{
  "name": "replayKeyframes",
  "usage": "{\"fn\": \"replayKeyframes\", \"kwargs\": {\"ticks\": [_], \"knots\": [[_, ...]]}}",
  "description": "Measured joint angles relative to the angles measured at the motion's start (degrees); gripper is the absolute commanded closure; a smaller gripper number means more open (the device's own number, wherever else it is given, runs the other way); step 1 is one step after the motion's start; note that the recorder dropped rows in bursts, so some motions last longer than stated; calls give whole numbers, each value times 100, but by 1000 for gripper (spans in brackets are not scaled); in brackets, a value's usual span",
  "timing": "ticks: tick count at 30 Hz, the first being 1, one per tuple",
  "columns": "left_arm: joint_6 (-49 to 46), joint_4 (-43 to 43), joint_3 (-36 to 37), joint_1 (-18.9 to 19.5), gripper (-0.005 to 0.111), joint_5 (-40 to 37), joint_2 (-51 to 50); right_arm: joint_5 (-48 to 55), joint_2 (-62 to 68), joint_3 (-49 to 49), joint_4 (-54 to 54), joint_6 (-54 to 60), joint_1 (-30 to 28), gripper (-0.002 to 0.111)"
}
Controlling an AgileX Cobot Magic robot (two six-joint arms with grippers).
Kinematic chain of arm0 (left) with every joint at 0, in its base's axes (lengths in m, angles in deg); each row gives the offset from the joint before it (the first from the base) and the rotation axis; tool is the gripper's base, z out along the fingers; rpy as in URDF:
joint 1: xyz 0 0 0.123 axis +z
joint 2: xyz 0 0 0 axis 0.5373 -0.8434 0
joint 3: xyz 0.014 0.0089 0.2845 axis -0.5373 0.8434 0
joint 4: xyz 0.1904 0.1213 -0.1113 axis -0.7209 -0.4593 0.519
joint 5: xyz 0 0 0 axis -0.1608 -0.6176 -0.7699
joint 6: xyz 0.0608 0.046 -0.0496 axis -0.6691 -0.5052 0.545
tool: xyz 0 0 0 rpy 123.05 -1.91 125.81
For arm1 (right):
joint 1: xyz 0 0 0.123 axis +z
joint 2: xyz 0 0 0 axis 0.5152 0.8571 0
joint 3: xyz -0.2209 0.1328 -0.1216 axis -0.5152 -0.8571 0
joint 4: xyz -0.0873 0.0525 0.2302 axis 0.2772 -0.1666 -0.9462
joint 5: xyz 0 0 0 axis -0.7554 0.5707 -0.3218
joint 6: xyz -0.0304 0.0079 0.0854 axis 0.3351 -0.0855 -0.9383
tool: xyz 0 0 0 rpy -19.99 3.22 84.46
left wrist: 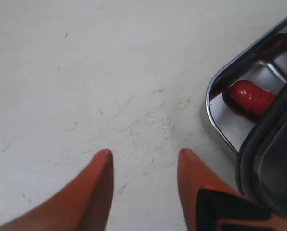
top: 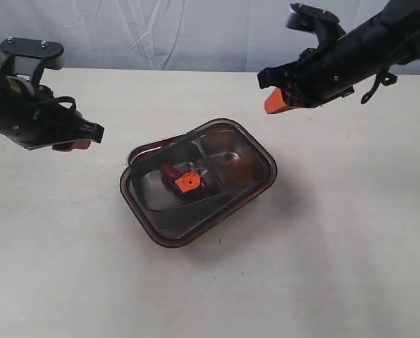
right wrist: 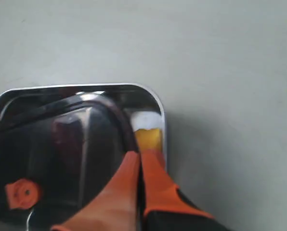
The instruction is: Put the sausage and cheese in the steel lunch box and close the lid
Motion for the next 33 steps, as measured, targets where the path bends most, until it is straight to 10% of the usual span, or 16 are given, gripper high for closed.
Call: {"fn": "replayKeyframes", "kwargs": {"ticks": [9, 19, 33], "knots": [[26, 49, 548, 0, 83, 143, 1324, 1349, -1174, -1994, -265, -146, 1144, 109], [26, 102, 597, 0, 83, 156, 1977, -208, -1011, -2316, -448, -504, 3111, 109], [26, 102, 606, 0, 83, 131, 2055, -1792, -144, -2316, -455, -968, 3760, 109]]}}
